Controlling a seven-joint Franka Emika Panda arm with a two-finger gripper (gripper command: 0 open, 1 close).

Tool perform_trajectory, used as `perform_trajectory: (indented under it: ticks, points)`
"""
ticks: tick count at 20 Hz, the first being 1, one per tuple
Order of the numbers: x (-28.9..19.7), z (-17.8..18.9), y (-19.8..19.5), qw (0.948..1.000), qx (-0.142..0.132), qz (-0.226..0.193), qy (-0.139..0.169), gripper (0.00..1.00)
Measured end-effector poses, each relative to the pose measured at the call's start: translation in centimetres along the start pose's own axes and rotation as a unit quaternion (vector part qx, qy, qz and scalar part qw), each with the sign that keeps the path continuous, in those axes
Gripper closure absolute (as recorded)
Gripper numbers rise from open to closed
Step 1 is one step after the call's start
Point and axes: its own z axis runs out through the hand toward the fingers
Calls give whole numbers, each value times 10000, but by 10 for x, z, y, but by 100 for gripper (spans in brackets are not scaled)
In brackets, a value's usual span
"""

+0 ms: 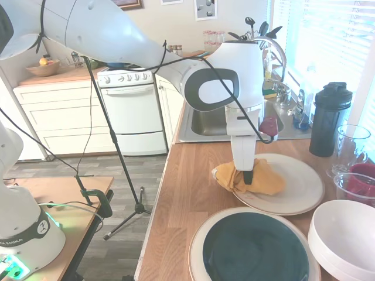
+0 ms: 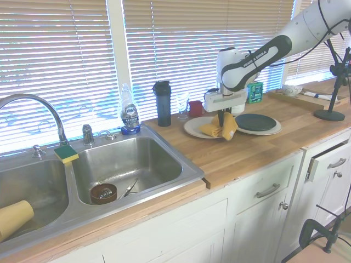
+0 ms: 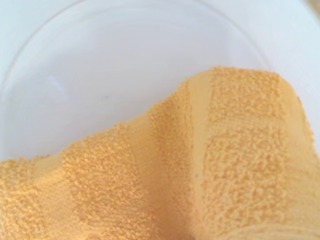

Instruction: Wipe the white plate in clockwise motion

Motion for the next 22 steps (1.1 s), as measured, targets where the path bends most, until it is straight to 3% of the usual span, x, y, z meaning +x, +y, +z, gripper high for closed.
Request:
perform_trajectory:
  ticks: [11,22]
  points:
    - [-31,-4,-27,9997,164,95,-162,100]
    - [17,13,-71,9982,393,451,-29,100]
